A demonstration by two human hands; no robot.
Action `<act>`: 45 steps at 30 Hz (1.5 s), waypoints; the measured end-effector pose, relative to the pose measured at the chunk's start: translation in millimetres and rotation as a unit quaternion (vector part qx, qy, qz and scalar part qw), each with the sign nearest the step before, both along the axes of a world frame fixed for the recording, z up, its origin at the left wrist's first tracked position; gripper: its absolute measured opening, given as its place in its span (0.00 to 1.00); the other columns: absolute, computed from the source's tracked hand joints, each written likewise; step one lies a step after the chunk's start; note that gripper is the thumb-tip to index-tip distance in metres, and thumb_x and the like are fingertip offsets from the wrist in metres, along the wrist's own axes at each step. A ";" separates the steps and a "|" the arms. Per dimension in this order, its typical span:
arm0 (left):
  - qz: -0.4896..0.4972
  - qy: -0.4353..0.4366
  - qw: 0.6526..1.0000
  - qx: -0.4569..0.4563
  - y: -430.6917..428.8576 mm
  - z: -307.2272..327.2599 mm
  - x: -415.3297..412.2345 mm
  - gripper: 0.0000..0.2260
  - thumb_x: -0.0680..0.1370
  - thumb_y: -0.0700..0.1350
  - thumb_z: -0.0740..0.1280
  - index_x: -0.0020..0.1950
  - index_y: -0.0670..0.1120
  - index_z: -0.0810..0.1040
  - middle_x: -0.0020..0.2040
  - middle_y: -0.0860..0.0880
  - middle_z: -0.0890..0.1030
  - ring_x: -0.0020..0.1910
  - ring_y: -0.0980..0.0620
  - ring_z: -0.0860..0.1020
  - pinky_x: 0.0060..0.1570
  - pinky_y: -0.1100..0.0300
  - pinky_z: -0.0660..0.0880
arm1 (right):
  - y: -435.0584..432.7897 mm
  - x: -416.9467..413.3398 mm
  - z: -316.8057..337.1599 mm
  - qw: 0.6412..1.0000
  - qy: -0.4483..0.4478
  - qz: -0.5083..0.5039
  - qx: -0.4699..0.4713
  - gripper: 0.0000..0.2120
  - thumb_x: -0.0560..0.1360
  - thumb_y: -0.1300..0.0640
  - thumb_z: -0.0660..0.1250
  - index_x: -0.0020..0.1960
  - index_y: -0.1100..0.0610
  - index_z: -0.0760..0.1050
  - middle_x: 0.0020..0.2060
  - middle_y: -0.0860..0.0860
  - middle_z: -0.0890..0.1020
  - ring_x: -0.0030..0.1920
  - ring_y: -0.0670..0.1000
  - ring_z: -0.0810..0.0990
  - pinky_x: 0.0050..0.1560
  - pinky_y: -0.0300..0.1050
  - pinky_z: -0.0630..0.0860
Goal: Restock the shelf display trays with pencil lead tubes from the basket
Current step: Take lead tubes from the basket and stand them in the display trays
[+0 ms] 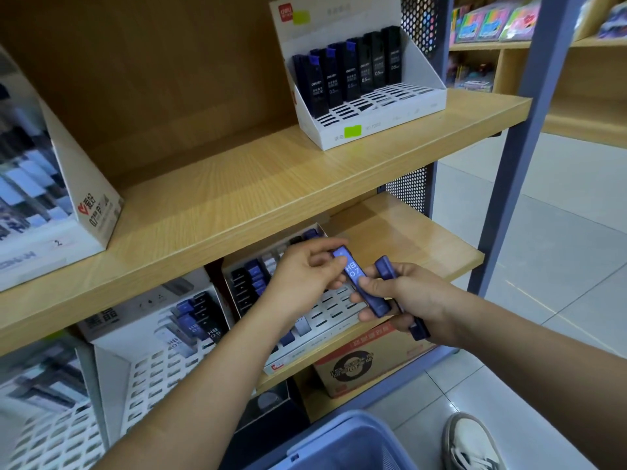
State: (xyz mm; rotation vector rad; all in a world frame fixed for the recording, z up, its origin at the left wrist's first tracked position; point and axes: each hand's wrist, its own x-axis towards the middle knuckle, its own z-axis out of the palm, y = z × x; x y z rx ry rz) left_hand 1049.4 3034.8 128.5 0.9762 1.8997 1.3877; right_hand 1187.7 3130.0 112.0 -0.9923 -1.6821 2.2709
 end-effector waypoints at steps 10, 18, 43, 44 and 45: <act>0.175 0.201 0.954 -0.138 -9.6 17.0 -25.1 0.07 0.78 0.54 0.65 0.49 0.52 0.77 0.47 0.51 0.83 0.45 0.48 0.81 0.48 0.55 0.76 | 3.9 -1.4 -1.7 0.988 -0.115 -0.100 -0.005 0.17 0.80 0.42 0.59 0.56 0.55 0.74 0.41 0.55 0.78 0.26 0.48 0.70 0.20 0.33 0.59; 0.093 0.333 0.929 -0.130 9.1 8.5 -26.8 0.13 0.80 0.48 0.63 0.64 0.52 0.77 0.57 0.52 0.82 0.50 0.52 0.79 0.51 0.61 0.74 | 5.6 -8.8 -7.8 0.987 -0.068 -0.138 -0.045 0.16 0.82 0.49 0.56 0.58 0.59 0.74 0.35 0.54 0.75 0.28 0.48 0.64 0.24 0.38 0.57; 0.078 0.370 0.905 -0.195 34.7 0.3 -38.9 0.05 0.78 0.46 0.67 0.51 0.50 0.82 0.49 0.50 0.83 0.47 0.50 0.80 0.50 0.53 0.79 | 6.5 -1.8 -2.9 0.992 0.025 -0.117 -0.041 0.12 0.81 0.56 0.63 0.58 0.64 0.76 0.41 0.57 0.78 0.38 0.52 0.78 0.31 0.40 0.78; 0.075 0.379 0.902 -0.193 34.3 0.4 -37.8 0.06 0.78 0.46 0.67 0.51 0.49 0.82 0.50 0.50 0.83 0.48 0.50 0.81 0.51 0.54 0.78 | 7.0 -1.6 -2.9 0.991 0.033 -0.117 -0.054 0.13 0.80 0.58 0.65 0.60 0.65 0.75 0.42 0.58 0.80 0.37 0.53 0.81 0.31 0.40 0.79; 0.074 0.387 0.899 -0.191 33.7 0.9 -36.7 0.07 0.78 0.46 0.67 0.52 0.49 0.83 0.51 0.50 0.83 0.48 0.50 0.81 0.52 0.55 0.78 | 7.1 -1.6 -2.2 0.990 0.041 -0.121 -0.066 0.14 0.79 0.59 0.66 0.62 0.66 0.73 0.42 0.59 0.81 0.36 0.53 0.83 0.31 0.40 0.79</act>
